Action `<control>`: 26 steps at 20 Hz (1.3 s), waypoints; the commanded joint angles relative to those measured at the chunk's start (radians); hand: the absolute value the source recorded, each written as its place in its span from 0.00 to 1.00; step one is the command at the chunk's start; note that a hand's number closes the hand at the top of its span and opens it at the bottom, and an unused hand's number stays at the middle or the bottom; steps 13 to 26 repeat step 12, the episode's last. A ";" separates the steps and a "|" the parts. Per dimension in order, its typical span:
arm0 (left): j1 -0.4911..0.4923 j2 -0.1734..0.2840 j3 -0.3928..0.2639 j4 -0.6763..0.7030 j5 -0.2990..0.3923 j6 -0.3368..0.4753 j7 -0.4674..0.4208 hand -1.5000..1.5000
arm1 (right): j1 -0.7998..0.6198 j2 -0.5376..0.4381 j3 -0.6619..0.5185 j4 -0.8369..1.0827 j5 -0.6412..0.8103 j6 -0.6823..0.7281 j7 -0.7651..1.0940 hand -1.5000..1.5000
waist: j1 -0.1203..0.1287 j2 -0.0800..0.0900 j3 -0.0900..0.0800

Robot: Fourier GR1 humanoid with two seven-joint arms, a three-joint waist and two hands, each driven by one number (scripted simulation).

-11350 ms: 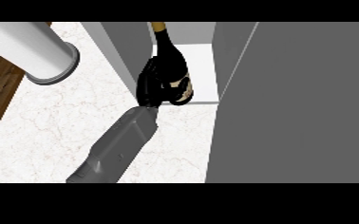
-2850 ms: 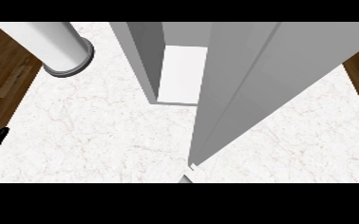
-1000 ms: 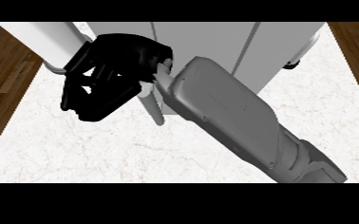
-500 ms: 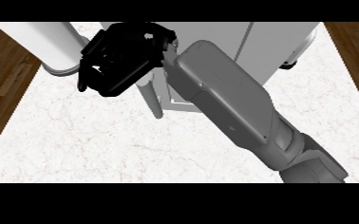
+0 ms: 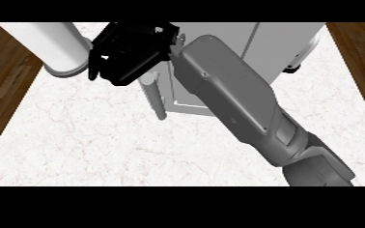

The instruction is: Pick up the wine, place it into the cabinet and close the cabinet

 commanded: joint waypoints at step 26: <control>-0.031 -0.011 0.009 -0.023 -0.036 -0.022 0.037 0.00 | 0.016 -0.141 -0.107 0.090 0.112 -0.167 -0.198 1.00 | -0.032 0.035 0.014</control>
